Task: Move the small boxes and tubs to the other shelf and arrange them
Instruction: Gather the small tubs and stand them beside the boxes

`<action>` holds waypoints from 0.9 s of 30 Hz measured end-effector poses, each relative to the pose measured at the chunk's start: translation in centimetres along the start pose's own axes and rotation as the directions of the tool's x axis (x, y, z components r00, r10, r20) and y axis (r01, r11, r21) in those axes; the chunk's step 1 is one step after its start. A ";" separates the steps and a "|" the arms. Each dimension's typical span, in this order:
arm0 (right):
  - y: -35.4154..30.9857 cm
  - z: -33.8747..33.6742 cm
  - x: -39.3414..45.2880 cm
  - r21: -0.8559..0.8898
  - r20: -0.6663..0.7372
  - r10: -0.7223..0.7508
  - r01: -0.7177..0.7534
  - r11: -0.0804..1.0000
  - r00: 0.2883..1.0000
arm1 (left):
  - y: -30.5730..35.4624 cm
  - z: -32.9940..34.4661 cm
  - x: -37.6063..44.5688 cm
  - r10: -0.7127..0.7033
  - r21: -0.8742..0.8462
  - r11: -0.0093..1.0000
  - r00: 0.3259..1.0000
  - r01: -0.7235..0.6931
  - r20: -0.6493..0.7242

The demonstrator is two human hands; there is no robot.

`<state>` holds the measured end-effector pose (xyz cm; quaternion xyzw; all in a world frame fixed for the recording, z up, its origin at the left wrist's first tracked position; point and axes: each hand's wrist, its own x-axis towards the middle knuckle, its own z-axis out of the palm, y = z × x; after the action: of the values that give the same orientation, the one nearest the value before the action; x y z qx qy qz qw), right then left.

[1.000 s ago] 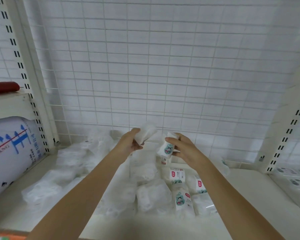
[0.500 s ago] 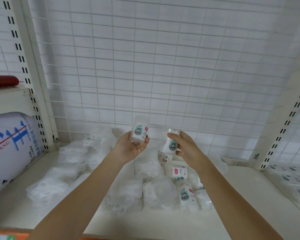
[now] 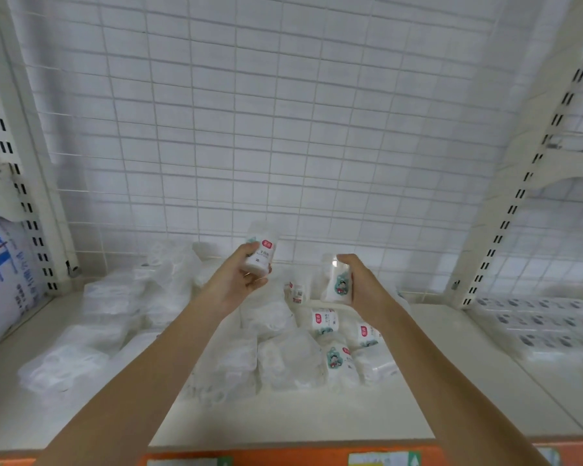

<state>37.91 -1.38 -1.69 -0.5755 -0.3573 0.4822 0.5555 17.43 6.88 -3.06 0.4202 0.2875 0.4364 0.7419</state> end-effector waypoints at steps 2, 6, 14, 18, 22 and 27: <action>0.1 -1.3 -0.7 0.000 -0.023 -0.033 0.033 0.999 0.999 | -0.6 1.0 -0.1 0.020 0.096 0.995 0.999 -0.025 0.048; 0.0 -5.2 -2.9 -0.093 -0.121 -0.145 0.134 0.987 0.982 | -1.9 3.7 -0.3 0.015 0.146 0.989 0.996 -0.027 0.083; -0.5 -16.7 -9.3 -0.110 -0.281 -0.160 0.134 0.985 0.946 | -6.8 13.2 -1.0 -0.115 0.226 0.972 0.976 0.071 0.186; -0.2 -23.5 -14.0 -0.105 -0.318 -0.182 0.156 0.982 0.931 | -11.1 19.9 -1.7 -0.145 0.316 0.946 0.959 0.063 0.243; 1.1 -30.8 -19.1 0.028 -0.384 -0.119 0.141 0.990 0.915 | -15.8 27.2 -3.0 -0.189 0.344 0.937 0.918 0.062 0.348; 2.8 -39.8 -25.9 0.072 -0.588 -0.046 0.108 0.992 0.807 | -22.7 37.4 -5.2 -0.267 0.451 0.891 0.859 0.046 0.438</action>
<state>68.18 -38.00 -3.59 -0.6519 -0.1671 0.2763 0.6861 53.90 -17.68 -4.57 0.6424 0.2127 0.1792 0.7141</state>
